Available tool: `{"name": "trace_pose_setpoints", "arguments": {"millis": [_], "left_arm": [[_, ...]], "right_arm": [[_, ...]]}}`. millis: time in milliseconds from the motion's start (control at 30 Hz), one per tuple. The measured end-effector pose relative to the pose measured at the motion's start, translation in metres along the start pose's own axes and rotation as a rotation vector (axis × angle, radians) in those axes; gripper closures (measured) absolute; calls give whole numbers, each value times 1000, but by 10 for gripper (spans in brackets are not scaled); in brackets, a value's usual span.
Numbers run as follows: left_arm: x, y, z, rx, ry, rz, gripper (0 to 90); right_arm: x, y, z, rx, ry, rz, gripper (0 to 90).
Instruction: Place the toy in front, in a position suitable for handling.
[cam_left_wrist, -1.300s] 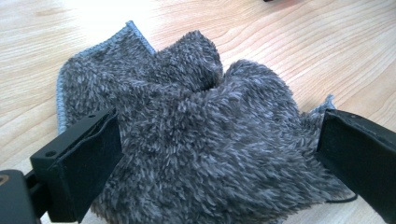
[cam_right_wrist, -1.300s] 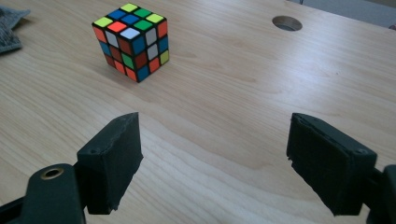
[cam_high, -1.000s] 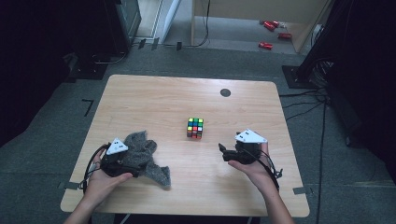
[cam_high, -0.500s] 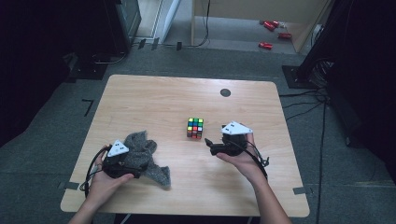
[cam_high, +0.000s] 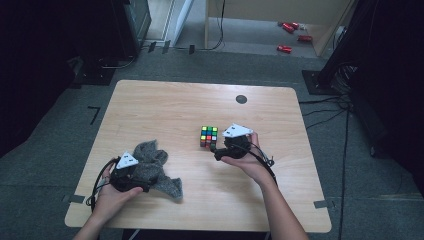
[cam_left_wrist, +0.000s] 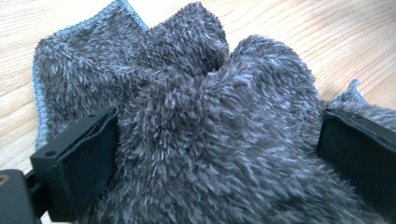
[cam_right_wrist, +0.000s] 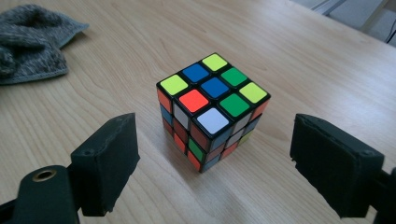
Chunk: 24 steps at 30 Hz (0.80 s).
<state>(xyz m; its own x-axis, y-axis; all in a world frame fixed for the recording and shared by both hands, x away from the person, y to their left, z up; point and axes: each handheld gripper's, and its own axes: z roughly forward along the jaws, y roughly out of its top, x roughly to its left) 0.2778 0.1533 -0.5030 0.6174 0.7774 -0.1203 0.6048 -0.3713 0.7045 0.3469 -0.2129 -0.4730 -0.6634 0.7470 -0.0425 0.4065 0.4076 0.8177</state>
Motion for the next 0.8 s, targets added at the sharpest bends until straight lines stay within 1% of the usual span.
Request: {"name": "trace_pose_setpoints", "arguments": {"millis": [100,167,233,367,500,600,733,800], "left_arm": [[0,-1,0,0,2,5,9],[1,-2,0,2,0,2,10],[2,-3,0,4,1,0,10],[2,-5,0,8,0,0,10],[3,-7,2,15,1,2,10],[3,-8,2,16,2,-1,10],[4,-8,3,18,2,-2,10],[4,-9,3,19,2,-2,10]], "right_arm": [[2,-1,9,20,4,-1,160],[6,-2,14,28,6,9,165],[9,-2,18,35,7,6,170],[14,-2,22,38,4,13,179],[18,-4,25,40,10,8,183],[22,-4,25,47,12,10,184],[27,-5,25,40,13,11,197],[31,-5,26,38,16,1,197]]}}
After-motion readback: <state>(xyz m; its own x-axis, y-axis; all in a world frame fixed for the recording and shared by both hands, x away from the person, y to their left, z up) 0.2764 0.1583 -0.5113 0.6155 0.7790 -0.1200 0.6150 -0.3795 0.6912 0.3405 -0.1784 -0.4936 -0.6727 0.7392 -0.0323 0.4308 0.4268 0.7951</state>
